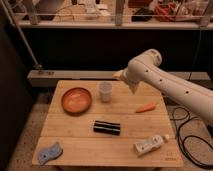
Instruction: Pick up the ceramic cup
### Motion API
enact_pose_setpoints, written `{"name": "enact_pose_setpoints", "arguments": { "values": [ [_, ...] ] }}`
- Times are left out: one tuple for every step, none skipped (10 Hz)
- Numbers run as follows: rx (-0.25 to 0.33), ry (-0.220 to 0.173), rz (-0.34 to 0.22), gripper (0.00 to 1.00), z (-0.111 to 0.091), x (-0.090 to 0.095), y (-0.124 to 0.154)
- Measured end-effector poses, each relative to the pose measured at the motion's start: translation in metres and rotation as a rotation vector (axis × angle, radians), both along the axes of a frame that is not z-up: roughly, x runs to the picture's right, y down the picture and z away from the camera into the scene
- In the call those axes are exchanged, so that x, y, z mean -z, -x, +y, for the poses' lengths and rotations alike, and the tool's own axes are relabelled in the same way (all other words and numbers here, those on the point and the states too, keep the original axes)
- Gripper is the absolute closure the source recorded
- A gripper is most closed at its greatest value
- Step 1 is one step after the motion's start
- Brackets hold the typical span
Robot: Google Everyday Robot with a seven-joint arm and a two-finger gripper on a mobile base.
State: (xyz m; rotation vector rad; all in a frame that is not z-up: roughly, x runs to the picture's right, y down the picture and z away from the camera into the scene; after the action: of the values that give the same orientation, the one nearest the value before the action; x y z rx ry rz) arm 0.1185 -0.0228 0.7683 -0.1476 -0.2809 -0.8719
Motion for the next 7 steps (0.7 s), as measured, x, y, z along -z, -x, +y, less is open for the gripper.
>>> {"name": "enact_pose_setpoints", "arguments": {
  "values": [
    [0.009,0.005,-0.006,0.20,0.001,-0.003,0.001],
    [0.017,0.010,-0.010,0.20,0.002,-0.005,0.002],
    [0.026,0.015,-0.017,0.20,0.003,-0.009,0.006],
    [0.033,0.020,-0.025,0.20,0.004,-0.012,0.009],
    [0.043,0.027,-0.035,0.20,0.004,-0.016,0.014],
    [0.048,0.033,-0.041,0.20,0.005,-0.020,0.016],
    [0.055,0.042,-0.051,0.20,0.005,-0.025,0.019]
  ]
}}
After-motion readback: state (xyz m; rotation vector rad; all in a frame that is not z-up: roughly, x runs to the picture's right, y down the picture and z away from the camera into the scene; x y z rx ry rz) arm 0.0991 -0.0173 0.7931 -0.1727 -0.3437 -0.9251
